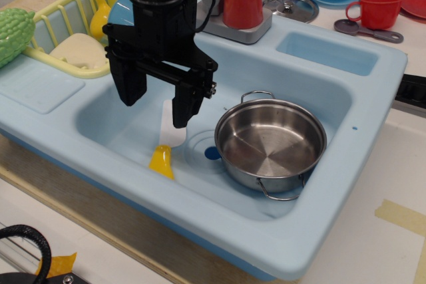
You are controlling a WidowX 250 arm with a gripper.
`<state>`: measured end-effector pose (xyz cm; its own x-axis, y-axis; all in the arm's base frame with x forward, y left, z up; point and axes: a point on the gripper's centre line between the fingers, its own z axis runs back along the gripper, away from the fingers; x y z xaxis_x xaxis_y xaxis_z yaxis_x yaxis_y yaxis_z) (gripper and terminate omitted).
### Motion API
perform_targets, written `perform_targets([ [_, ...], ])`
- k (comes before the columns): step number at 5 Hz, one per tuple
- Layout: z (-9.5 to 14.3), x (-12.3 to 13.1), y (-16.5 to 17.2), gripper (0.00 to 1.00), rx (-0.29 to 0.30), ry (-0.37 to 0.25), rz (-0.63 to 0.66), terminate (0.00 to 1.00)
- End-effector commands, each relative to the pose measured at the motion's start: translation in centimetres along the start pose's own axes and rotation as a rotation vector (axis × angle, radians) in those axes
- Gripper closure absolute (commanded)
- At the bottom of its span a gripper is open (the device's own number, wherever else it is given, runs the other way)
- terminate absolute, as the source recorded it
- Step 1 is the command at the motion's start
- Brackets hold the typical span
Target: Put knife in pot or pan
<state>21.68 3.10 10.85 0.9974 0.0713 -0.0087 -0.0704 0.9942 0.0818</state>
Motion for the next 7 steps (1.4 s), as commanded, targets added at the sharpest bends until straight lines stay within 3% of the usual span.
perform_targets([
  [1,0.0,0.0,0.0,0.0,0.0,0.0,0.0,0.0],
  [3,-3.7,-0.1,-0.5,0.0,-0.01,0.098,0.107,0.0],
  [5,-4.6,-0.9,-0.1,0.0,-0.005,0.096,0.193,0.0],
  [6,-5.8,-1.2,0.1,0.0,-0.037,0.085,0.22,0.0],
  [7,-6.8,-1.6,0.0,1.0,-0.057,0.066,0.251,0.0],
])
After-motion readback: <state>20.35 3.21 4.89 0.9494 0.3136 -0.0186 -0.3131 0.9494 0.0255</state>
